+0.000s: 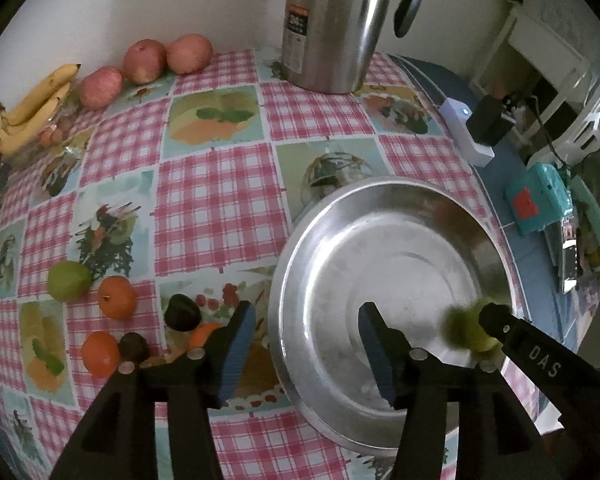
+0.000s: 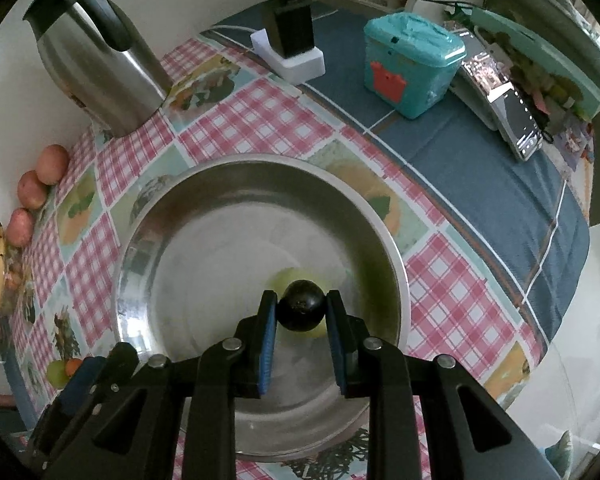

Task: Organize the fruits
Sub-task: 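Withdraw both open tools from the plate back toward the fruit cluster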

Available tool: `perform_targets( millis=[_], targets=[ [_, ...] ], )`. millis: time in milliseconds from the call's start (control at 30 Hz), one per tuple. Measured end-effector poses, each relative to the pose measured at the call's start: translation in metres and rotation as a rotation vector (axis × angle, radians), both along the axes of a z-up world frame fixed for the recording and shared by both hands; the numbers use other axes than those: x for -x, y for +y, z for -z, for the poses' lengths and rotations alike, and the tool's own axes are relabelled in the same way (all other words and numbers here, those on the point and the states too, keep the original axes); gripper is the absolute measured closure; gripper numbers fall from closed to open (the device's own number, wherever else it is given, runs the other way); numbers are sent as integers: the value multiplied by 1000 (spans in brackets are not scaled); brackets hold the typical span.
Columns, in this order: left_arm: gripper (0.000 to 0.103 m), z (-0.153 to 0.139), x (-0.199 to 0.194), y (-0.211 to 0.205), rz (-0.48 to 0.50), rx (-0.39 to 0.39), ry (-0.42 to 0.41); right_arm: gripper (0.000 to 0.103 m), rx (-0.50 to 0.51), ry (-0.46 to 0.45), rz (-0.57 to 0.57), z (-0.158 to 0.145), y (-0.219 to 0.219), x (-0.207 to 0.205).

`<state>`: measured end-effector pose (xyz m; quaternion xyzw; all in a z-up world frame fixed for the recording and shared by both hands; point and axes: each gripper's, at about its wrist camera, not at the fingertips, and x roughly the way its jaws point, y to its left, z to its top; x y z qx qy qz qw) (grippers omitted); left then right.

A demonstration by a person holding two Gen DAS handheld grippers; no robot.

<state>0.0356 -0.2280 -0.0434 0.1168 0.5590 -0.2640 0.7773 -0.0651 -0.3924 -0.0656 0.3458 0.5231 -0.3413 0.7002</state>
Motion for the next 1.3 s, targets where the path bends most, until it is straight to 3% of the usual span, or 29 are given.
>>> perform_targets(
  millis=[200, 367, 433, 467, 633, 1300],
  targets=[
    [36, -7, -10, 18, -69, 5, -3, 62, 42, -12, -29, -9, 5, -3],
    [22, -6, -26, 46, -170, -2, -6, 50, 47, -20, -74, -10, 15, -11],
    [17, -4, -31, 55, -204, -17, -13, 35, 41, -32, -97, -10, 21, -14],
    [12, -3, -35, 62, -225, -28, -20, 32, 38, -38, -106, -10, 23, -16],
    [0, 0, -46, 86, -281, -53, -30, 30, 3, -46, -150, -4, 37, -24],
    [0, -19, -54, 168, -388, -132, -152, 29, -41, -110, -338, -9, 100, -58]
  ],
)
